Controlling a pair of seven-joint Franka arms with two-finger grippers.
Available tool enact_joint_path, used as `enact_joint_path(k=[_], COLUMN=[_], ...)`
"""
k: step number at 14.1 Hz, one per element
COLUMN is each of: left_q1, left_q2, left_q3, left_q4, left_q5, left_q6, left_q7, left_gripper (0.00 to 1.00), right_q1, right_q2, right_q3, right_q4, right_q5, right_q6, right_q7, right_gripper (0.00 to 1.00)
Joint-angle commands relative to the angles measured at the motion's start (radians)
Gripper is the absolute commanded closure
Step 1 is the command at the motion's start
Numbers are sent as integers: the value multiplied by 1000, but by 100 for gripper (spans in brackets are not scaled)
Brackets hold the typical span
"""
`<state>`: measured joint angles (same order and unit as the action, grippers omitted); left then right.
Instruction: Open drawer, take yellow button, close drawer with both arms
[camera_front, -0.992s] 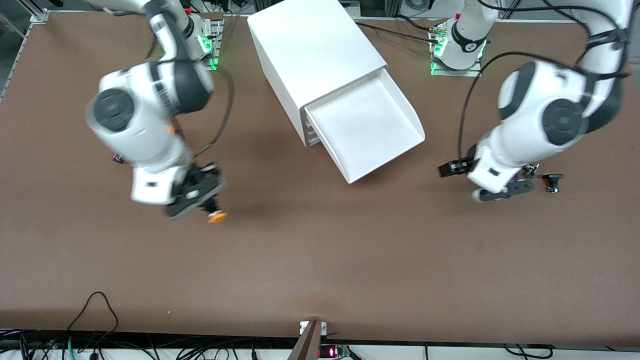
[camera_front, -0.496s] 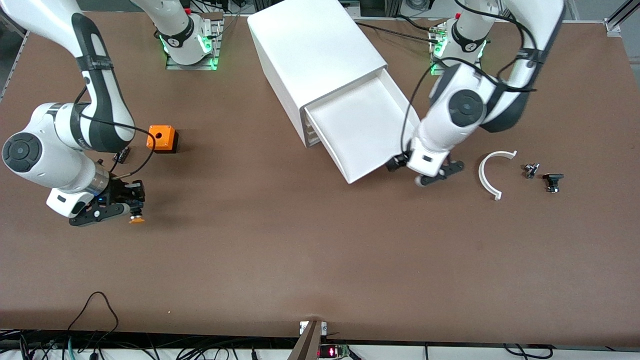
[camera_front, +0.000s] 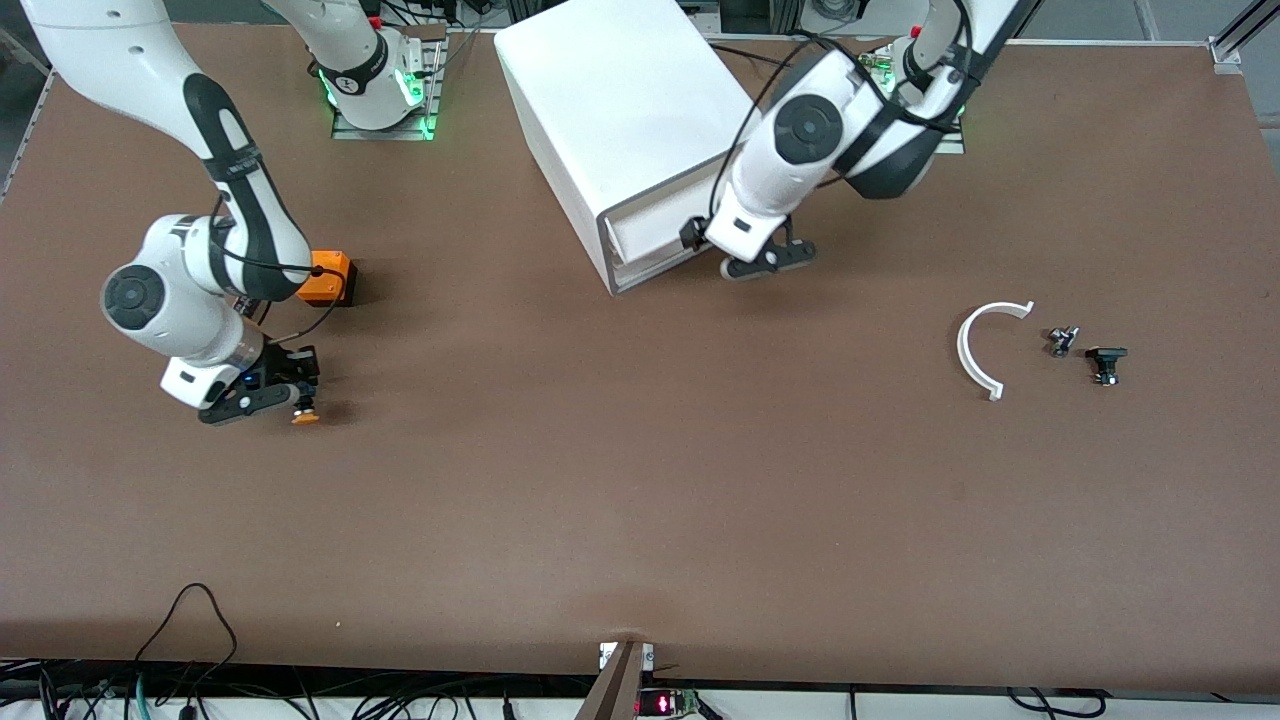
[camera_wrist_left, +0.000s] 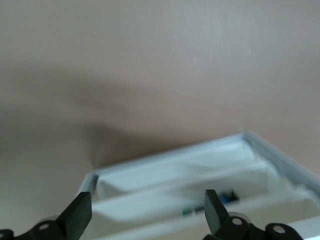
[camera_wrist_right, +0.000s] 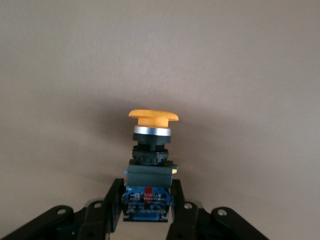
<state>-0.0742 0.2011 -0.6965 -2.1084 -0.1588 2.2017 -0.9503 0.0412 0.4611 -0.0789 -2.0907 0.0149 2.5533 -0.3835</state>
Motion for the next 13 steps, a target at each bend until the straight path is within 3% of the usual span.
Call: enact_joint_path(k=[1,2,5,7,10,13], left_q1=[7,8,48,130,171,171], left_q2=[-46,-52,-66,-71,-75,-97], left_q3=[-72,-74,-66,-35,164,339], left_q4=[-39,-39,-32,-13,92,238], left_q5=[-63,-67,-67,-53,-51,13], left_q6=[-19,-28,-48,-53,-91,-294], left_q7=[-2,-1,14,68,336,496], left_gripper=[0,0,0,0,0,0], right_q1=[-11,-10,-1,17,49,80], right_q2=[-38,-59,-78,-93,-117,-117], right_q3=[10,11,16,18,18,18], right_q4=[4,32,217,312,461,635], right_q5=[0,0,0,2,-4,-15], right_q6=[-8,-68,-370,-490,-676,-887], right_q7=[-11,18,156,185,279,437], right_gripper=[20,0,0,0,0,0])
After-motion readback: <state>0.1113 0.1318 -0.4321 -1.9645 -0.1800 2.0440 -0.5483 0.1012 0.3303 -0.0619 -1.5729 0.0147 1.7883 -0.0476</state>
